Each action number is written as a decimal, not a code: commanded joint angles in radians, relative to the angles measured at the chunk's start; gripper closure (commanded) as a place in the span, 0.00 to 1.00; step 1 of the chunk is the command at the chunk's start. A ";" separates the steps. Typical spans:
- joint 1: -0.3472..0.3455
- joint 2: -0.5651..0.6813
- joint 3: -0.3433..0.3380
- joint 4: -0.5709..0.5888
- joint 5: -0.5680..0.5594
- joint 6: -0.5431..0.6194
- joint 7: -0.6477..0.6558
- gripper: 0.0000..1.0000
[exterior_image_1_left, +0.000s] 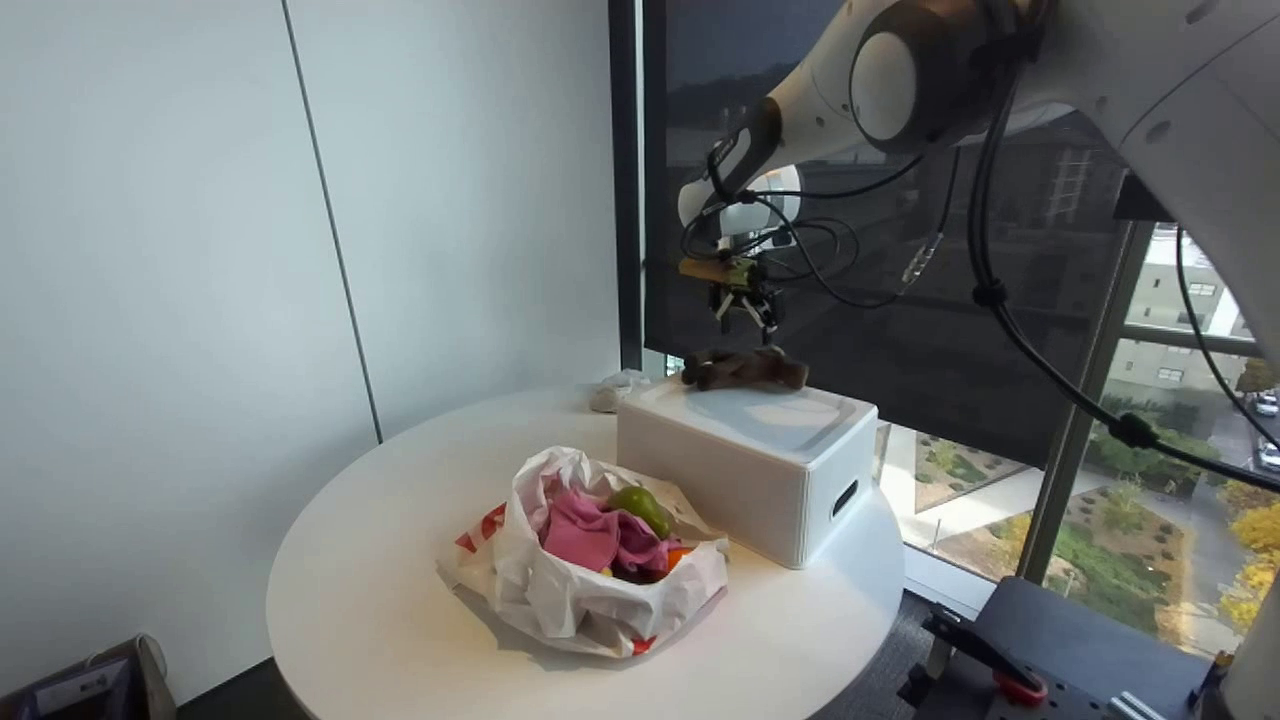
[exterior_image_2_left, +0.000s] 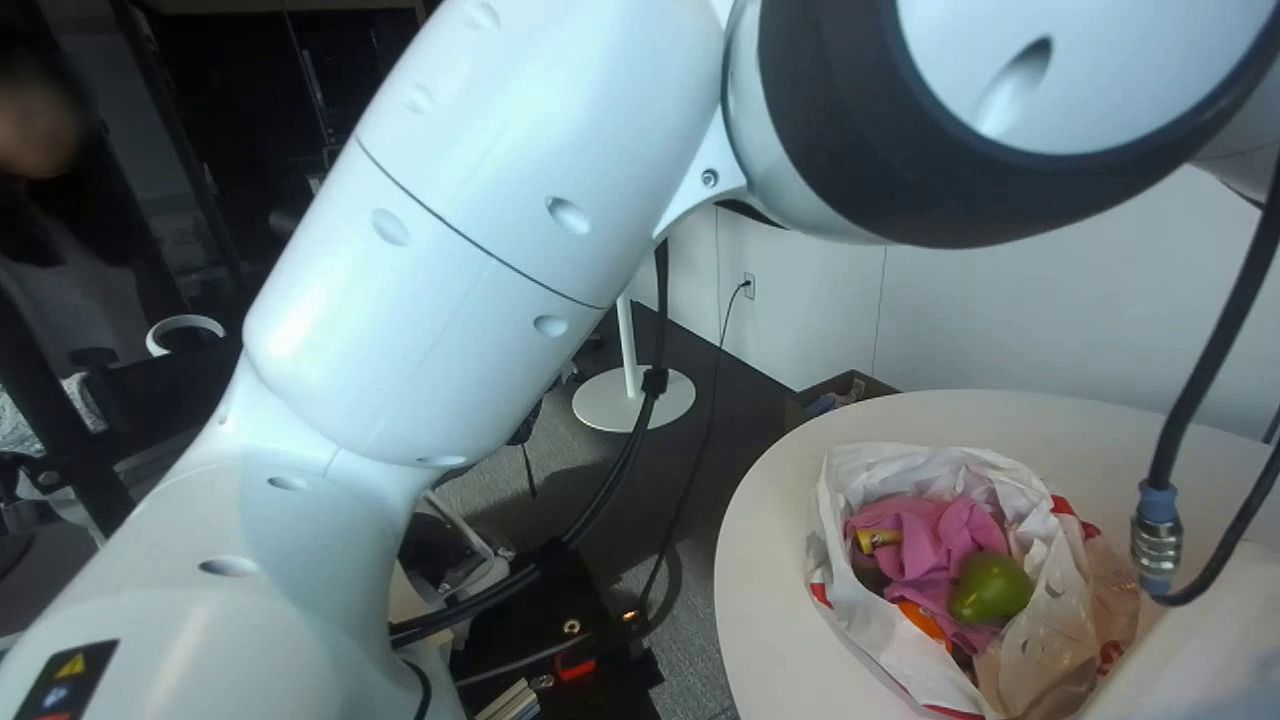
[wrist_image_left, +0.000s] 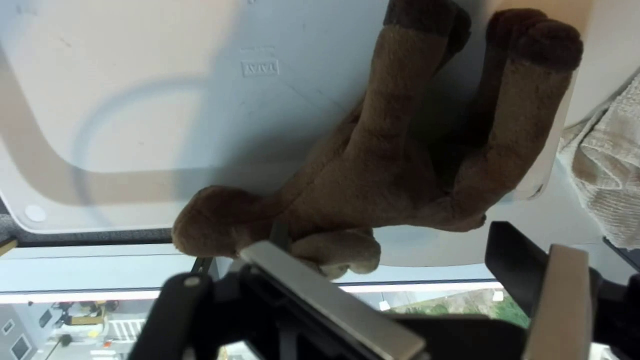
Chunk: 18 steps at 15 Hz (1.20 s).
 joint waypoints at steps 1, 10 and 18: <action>-0.055 0.062 0.045 0.154 0.053 -0.184 0.034 0.00; -0.131 0.243 0.118 0.382 0.138 -0.237 0.042 0.00; -0.123 0.303 0.129 0.425 0.123 -0.202 0.010 0.32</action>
